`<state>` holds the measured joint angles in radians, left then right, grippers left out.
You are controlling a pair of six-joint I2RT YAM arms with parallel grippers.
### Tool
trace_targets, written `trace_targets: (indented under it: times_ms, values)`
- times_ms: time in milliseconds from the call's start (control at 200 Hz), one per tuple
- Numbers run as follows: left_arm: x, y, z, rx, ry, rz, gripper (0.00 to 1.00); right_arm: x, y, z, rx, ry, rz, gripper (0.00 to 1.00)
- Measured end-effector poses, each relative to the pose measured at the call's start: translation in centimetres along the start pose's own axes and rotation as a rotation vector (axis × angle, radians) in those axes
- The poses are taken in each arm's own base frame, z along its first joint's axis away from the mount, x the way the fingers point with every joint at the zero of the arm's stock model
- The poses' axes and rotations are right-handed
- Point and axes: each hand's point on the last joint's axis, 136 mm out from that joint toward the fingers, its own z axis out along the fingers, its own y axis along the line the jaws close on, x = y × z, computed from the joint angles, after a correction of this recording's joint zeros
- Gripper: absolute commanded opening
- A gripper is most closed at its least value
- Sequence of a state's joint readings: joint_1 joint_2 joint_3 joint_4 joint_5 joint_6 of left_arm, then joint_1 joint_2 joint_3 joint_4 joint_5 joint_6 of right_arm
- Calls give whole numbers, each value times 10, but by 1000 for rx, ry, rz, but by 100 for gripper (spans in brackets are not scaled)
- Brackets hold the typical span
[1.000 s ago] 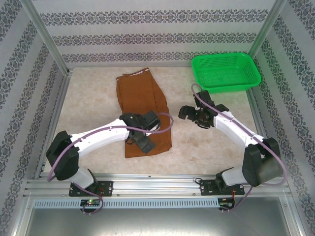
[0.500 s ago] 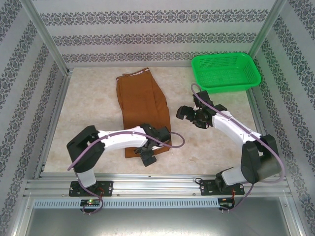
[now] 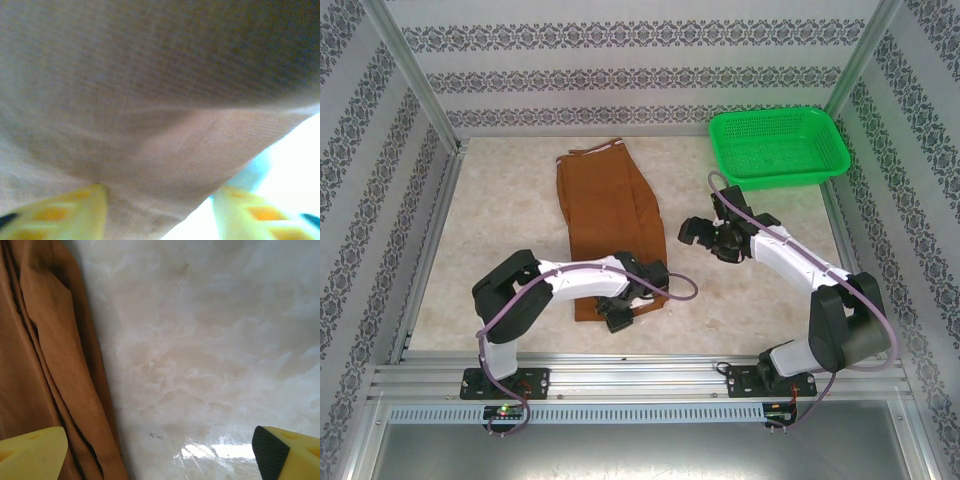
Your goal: Roll up the long pants
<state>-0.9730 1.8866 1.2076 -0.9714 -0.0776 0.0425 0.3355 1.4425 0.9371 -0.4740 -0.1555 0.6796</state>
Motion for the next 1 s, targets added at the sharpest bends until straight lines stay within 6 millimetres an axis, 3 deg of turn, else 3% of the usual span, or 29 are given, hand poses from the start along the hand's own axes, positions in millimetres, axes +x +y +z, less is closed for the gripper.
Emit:
trace_targets:
  times_ms: [30,65,280,585,674,759,874,969,999]
  values:
    - [-1,1,0,4,2,-1,20,2,-2,1,5,5,2,95]
    - [-2,2,1,10,6,-2,18,5,-5,3,12,12,5,95]
    - [-16,8,-7,32,-6,-4,19,11,-12,5,43,15,4,95]
    - [-52,-7,-71,175,-122,13,25,16,-32,-13,99,-24,-4,96]
    - [-54,-12,-80,220,-123,24,37,13,-41,-20,109,-45,10,96]
    - [-52,-9,-78,203,-110,14,53,11,-44,-24,114,-59,15,97]
    - [-44,7,-68,106,-85,-3,63,13,-47,-24,117,-57,15,97]
    - [-30,10,-57,79,-57,-13,67,14,-48,-22,119,-49,17,96]
    - [-26,9,-53,78,-46,-15,78,15,-48,-21,119,-47,17,96]
